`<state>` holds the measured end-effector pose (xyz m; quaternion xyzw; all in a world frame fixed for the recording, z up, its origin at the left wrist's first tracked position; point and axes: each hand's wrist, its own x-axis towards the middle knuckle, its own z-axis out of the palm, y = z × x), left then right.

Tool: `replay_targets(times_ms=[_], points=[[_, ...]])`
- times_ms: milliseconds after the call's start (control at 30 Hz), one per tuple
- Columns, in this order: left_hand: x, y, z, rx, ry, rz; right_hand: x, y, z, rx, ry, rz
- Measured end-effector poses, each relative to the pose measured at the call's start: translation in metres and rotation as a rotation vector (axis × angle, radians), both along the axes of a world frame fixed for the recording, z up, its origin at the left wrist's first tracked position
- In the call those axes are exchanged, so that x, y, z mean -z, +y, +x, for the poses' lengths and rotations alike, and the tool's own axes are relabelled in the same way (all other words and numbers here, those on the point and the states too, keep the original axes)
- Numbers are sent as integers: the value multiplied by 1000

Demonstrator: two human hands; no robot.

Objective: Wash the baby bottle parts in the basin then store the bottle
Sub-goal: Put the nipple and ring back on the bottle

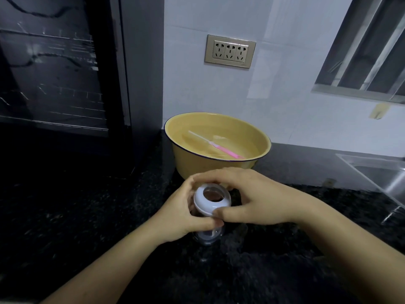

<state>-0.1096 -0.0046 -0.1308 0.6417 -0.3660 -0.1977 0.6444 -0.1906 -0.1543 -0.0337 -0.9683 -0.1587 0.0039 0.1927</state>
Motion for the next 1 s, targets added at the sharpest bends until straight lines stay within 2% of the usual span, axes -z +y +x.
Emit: replay_targets(times_ms=[133, 200, 333, 433, 500, 567, 667, 700, 833, 900, 1000], points=[[0, 1, 1, 1, -21, 5, 2, 1, 1, 114, -82, -105], [0, 1, 1, 4, -30, 3, 3, 1, 1, 93, -100, -158], [0, 1, 2, 9, -55, 15, -2, 0, 1, -27, 28, -21], [2, 2, 2, 12, -72, 39, -2, 0, 3, 36, 20, -29], [1, 3, 2, 5, -57, 50, 1, 4, 4, 144, -14, -98], [0, 3, 2, -2, -66, 67, 1, 11, 5, 242, -73, -250], [-2, 3, 1, -3, -109, 84, 0, 16, 6, 243, -165, -453], [-2, 3, 0, -5, -106, 83, -1, 14, 7, 221, -146, -448], [0, 3, 1, -8, -65, 71, -10, 5, 6, 76, 65, -204], [1, 3, 2, -2, -55, 65, -11, 5, 7, 52, 65, -160], [1, 2, 2, -1, -47, 62, -10, 7, 6, 77, -7, -210]])
